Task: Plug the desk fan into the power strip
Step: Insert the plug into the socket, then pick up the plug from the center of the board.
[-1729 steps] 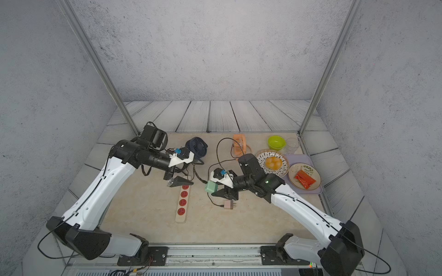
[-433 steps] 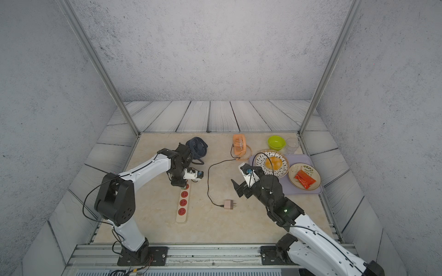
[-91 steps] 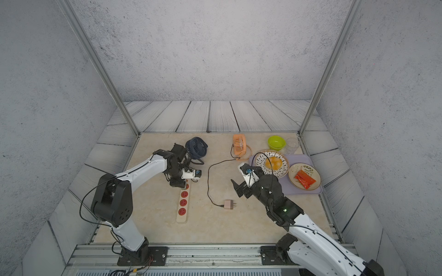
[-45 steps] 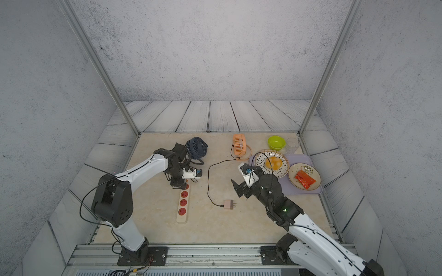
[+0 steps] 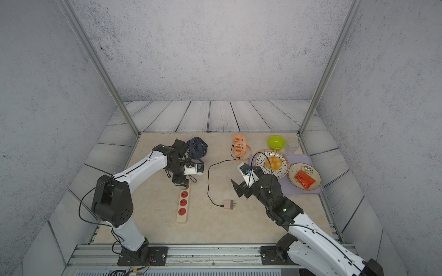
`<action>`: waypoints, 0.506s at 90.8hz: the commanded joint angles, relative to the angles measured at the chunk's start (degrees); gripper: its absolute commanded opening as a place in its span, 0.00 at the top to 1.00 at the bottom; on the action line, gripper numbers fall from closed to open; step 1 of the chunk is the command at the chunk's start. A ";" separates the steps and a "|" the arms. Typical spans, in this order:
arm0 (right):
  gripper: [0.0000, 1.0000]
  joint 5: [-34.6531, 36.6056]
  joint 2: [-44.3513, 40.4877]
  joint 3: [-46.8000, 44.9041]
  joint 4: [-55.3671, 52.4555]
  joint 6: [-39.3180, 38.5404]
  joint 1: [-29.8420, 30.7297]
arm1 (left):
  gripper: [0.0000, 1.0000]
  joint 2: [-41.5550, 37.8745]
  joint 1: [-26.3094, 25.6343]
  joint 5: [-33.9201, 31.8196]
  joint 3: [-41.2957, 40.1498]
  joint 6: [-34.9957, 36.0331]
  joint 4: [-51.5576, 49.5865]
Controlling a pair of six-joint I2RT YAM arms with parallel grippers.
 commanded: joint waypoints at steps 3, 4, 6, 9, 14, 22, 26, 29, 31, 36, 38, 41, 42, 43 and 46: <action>0.01 -0.37 0.03 -0.07 0.93 0.10 0.03 | 0.36 -0.38 -0.17 5.62 2.83 -2.10 -3.09; 0.01 -0.35 0.02 -0.07 0.91 0.10 0.04 | 0.36 -0.39 -0.17 5.85 3.02 -2.22 -3.26; 0.01 -0.34 0.06 -0.07 0.89 0.06 0.05 | 0.36 -0.34 -0.16 6.24 3.38 -2.42 -3.54; 0.01 -0.33 0.02 -0.12 0.89 0.12 0.08 | 0.36 -0.43 -0.16 7.00 3.98 -2.80 -4.08; 0.01 -0.33 0.01 -0.08 0.82 0.05 0.06 | 0.36 -0.73 -0.16 8.44 4.99 -3.71 -4.93; 0.01 -0.42 0.01 -0.08 0.73 0.02 0.07 | 0.36 -2.02 -0.17 11.09 6.17 -5.29 -5.16; 0.01 -0.55 0.02 -0.07 0.76 0.02 0.06 | 0.36 -2.84 -0.16 12.38 6.49 -6.14 -4.90; 0.01 -0.63 0.08 -0.07 0.70 -0.06 0.08 | 0.35 -3.40 -0.16 13.11 6.62 -6.96 -4.43; 0.01 -0.71 0.09 -0.07 0.75 -0.11 0.10 | 0.35 -3.77 -0.21 13.59 6.59 -7.52 -4.12; 0.01 -0.77 0.18 0.01 0.62 -0.10 0.06 | 0.35 -4.63 -0.17 14.72 6.54 -8.35 -3.60; 0.01 -0.77 0.19 -0.01 0.62 -0.08 0.08 | 0.35 -4.87 -0.17 15.18 6.55 -8.68 -3.54; 0.01 -0.77 0.18 0.01 0.60 -0.07 0.08 | 0.36 -5.16 -0.16 15.81 6.74 -9.31 -3.50; 0.01 -0.77 0.14 0.01 0.61 -0.07 0.11 | 0.35 -5.29 -0.16 16.13 6.78 -9.56 -3.47; 0.01 -0.77 0.08 0.01 0.62 -0.03 0.08 | 0.35 -5.35 -0.16 16.47 6.93 -9.86 -3.49; 0.01 -0.77 0.10 -0.03 0.62 -0.07 0.10 | 0.35 -5.71 -0.16 17.20 7.31 -10.77 -3.59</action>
